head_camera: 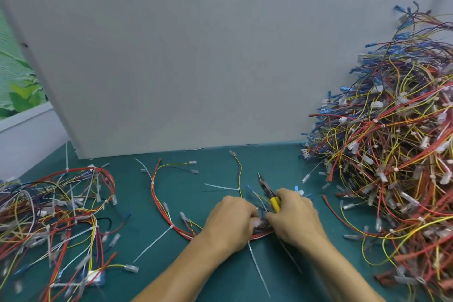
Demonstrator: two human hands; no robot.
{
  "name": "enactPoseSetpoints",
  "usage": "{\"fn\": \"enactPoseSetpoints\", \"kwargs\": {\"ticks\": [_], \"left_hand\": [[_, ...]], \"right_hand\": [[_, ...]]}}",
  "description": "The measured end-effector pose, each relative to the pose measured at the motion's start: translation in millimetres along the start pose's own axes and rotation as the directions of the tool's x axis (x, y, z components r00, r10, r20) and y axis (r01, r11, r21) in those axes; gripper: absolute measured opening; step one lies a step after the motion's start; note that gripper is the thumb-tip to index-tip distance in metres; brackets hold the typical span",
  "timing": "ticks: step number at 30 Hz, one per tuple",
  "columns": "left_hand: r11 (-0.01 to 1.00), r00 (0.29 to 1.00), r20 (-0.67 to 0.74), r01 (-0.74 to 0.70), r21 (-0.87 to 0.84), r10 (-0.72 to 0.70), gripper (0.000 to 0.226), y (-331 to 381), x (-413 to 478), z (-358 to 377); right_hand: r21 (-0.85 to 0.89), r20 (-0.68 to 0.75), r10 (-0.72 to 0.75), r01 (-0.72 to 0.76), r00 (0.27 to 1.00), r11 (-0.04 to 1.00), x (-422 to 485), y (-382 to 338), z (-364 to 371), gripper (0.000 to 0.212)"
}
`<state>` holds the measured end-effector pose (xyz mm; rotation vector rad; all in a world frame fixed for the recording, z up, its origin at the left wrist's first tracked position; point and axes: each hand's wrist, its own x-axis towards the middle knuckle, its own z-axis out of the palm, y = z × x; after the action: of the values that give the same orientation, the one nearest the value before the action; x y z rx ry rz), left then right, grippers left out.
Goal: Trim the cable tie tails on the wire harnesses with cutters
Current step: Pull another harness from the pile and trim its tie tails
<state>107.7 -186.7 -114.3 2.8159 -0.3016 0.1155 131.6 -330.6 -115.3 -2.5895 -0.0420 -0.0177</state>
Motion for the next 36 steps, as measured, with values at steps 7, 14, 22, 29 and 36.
{"fn": "enactPoseSetpoints", "kwargs": {"ticks": [7,14,22,29,36], "left_hand": [[0.985,0.977,0.128,-0.172,0.011,0.169,0.019,-3.2,10.2,0.3],[0.953,0.963,0.025,-0.262,-0.154,0.269,0.018,-15.2,-2.5,1.3],[0.935,0.979,0.145,-0.087,-0.343,0.145,0.009,-13.4,-2.0,-8.1],[0.859,0.992,0.122,0.062,-0.508,0.001,0.013,-5.3,0.1,-3.5],[0.656,0.976,0.147,0.215,-0.724,-0.158,0.028,-2.5,-1.4,-2.5]], "right_hand": [[0.058,-0.014,0.047,-0.046,0.999,0.997,1.5,2.0,-1.8,0.018],[0.143,-0.085,0.025,-0.013,0.996,0.990,1.8,5.0,-3.9,0.017],[0.201,-0.108,0.004,0.018,0.994,0.979,2.4,3.4,-5.4,0.017],[0.186,-0.095,-0.011,0.028,0.995,0.982,2.0,2.2,-3.2,0.014],[0.112,0.102,-0.077,0.065,0.992,0.992,2.0,-1.3,-6.9,0.018]]}}
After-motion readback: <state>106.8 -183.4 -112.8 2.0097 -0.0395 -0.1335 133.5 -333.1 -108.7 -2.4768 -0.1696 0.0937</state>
